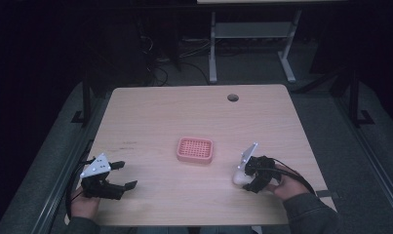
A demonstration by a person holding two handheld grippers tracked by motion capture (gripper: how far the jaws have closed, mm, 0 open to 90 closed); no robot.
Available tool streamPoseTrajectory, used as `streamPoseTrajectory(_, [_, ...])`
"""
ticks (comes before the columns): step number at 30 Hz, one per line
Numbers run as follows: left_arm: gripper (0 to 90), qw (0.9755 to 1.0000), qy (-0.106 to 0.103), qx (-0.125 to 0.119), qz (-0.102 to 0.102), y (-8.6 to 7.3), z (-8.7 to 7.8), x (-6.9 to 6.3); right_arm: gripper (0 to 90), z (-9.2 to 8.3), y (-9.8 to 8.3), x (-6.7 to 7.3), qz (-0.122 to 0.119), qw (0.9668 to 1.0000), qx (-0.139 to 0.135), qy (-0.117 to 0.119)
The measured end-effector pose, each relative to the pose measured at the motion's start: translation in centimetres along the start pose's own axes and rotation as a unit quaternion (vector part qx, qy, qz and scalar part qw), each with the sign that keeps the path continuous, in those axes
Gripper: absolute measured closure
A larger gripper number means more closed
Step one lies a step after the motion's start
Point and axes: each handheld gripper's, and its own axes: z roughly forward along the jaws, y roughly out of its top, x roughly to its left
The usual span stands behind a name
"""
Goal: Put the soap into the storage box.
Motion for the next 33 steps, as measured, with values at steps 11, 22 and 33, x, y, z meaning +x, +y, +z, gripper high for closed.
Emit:
streamPoseTrajectory(11, [14.8, 1.0, 0.0, 0.0, 0.0, 0.0, 0.0, 0.03, 45.1, 0.3, -0.01, -0.23, 0.0, 0.9999, 0.005, 0.01])
streamPoseTrajectory(22, [14.8, 1.0, 0.0, 0.0, -0.001, -0.01, -0.04, 0.01, 46.9, 0.48, -0.13, -0.33, 0.002, 0.9999, -0.001, 0.011])
streamPoseTrajectory(33, [14.8, 1.0, 0.001, -0.001, -0.002, -0.01, -0.15, 0.02, 49.0, 0.46, -0.15, -0.27, -0.01, 0.9999, -0.004, 0.007])
